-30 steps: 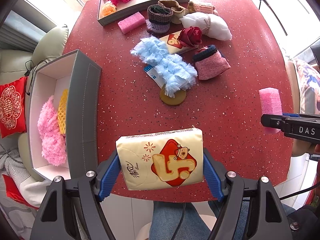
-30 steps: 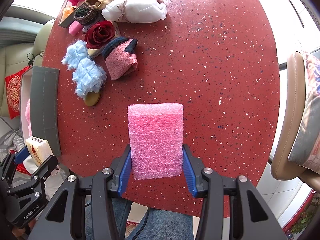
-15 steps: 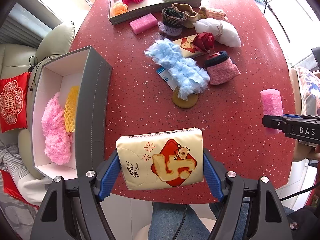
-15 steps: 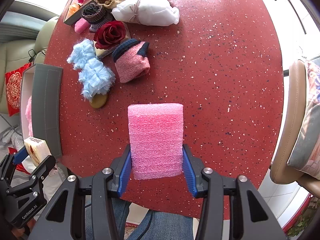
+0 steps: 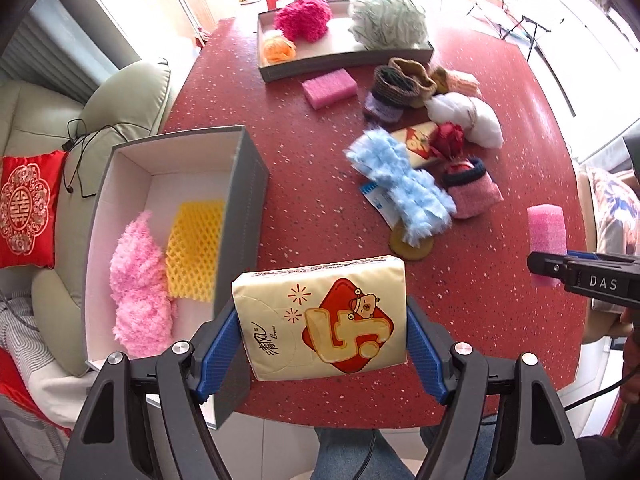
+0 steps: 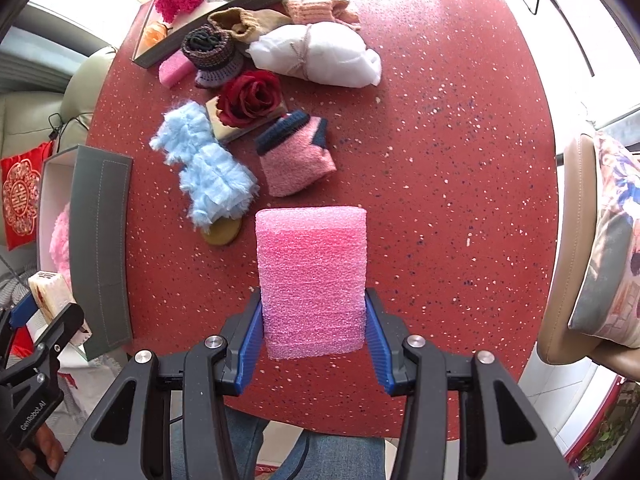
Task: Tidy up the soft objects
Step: 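Lift the tissue pack and pink foam block and hold them above the table, then carry the tissue pack with the left tool while the right tool carries the pink foam block over the box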
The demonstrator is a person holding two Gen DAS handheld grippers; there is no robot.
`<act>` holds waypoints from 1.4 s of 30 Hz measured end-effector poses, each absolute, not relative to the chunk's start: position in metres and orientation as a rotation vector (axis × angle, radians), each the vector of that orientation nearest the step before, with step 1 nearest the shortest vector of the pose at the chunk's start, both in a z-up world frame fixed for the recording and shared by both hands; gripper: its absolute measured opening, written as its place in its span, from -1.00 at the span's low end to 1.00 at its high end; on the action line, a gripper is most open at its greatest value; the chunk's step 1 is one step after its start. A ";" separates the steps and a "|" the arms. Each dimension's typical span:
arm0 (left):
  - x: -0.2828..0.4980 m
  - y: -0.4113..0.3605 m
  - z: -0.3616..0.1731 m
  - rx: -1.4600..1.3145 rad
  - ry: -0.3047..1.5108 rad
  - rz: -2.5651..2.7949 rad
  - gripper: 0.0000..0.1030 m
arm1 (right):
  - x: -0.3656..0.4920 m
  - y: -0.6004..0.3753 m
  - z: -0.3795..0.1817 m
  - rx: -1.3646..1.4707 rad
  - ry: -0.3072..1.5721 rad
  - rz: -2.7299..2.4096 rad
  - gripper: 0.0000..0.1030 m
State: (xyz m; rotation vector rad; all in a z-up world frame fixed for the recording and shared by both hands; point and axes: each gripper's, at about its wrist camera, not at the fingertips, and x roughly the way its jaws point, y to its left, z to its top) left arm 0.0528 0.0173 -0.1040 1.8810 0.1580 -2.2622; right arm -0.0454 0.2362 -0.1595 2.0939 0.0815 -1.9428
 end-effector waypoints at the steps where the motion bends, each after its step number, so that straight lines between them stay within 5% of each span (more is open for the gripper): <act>1: 0.055 0.011 -0.102 1.869 0.172 -2.268 0.50 | -0.045 0.232 -0.158 2.093 0.080 -1.948 -0.02; 42: 0.167 -0.189 -0.128 1.556 0.510 -2.079 0.50 | 0.029 -0.083 -0.095 1.713 0.465 -1.825 -0.02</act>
